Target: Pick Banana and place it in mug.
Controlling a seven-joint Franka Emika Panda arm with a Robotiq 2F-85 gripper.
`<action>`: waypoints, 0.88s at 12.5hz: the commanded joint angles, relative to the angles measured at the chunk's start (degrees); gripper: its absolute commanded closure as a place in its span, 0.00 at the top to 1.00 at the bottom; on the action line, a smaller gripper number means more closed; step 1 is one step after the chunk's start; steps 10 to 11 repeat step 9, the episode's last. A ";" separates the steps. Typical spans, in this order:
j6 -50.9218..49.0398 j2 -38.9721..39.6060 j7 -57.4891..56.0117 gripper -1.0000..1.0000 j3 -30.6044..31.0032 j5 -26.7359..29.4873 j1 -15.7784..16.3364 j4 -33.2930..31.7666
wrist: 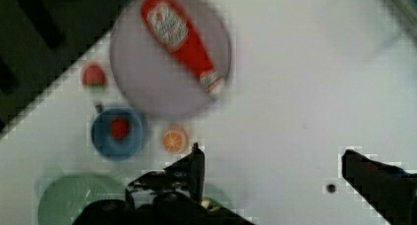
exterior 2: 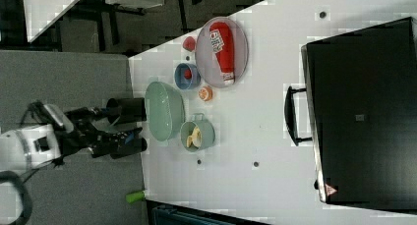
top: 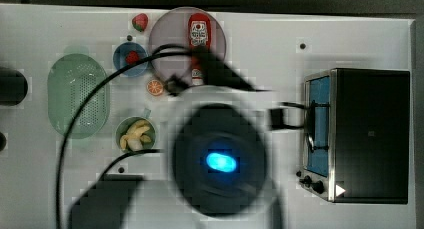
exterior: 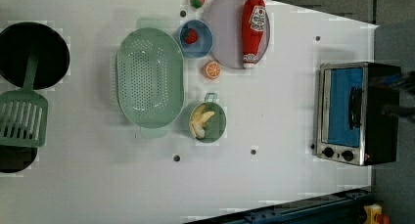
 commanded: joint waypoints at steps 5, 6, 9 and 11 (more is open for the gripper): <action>-13.27 1.00 0.54 1.00 -6.13 -2.94 -1.88 3.74; -13.24 1.24 0.54 1.00 -6.19 -2.94 -1.88 3.63; -13.24 2.00 0.54 1.00 -6.10 -2.94 -1.87 3.63; -13.24 2.00 0.54 1.00 -6.10 -2.94 -1.87 3.63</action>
